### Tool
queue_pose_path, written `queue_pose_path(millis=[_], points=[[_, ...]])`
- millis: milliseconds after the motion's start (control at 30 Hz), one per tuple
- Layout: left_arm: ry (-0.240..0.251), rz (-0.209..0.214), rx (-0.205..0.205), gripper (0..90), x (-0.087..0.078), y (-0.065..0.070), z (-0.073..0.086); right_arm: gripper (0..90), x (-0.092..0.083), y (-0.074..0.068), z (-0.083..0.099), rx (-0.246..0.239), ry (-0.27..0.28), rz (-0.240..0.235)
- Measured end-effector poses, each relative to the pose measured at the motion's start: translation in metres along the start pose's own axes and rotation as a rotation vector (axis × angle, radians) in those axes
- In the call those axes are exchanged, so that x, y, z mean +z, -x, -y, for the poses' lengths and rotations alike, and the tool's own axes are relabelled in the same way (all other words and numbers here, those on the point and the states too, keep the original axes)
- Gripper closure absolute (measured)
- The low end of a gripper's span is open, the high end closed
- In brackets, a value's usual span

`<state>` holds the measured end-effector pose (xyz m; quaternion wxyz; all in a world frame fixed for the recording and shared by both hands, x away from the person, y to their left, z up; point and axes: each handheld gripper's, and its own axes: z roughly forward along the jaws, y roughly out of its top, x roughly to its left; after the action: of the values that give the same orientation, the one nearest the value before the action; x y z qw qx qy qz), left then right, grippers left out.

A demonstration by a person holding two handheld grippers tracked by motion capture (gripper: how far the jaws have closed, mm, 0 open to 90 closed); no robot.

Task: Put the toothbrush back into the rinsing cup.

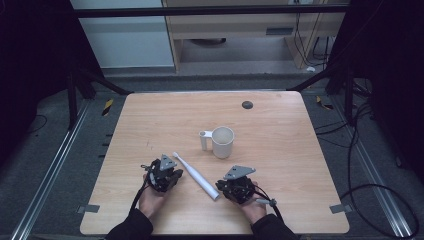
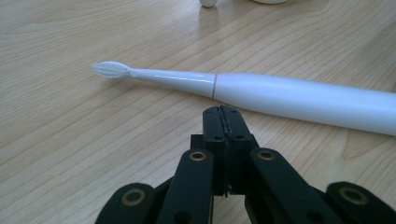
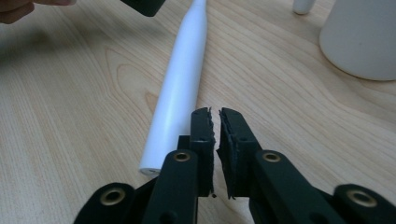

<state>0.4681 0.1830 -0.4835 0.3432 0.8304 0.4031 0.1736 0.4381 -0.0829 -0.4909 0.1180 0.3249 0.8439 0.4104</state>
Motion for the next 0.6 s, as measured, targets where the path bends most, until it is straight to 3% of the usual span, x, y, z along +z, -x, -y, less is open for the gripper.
queue_pose_path(millis=[233, 600], points=[[-0.009, 0.011, 0.012, 88.9, 0.007, 0.004, -0.004, 89.5, 0.005, -0.003, 0.0, -0.005, -0.021, -0.014], [-0.019, 0.015, 0.017, 88.9, 0.014, 0.007, -0.007, 89.8, 0.01, -0.008, -0.001, -0.013, -0.028, -0.03]])
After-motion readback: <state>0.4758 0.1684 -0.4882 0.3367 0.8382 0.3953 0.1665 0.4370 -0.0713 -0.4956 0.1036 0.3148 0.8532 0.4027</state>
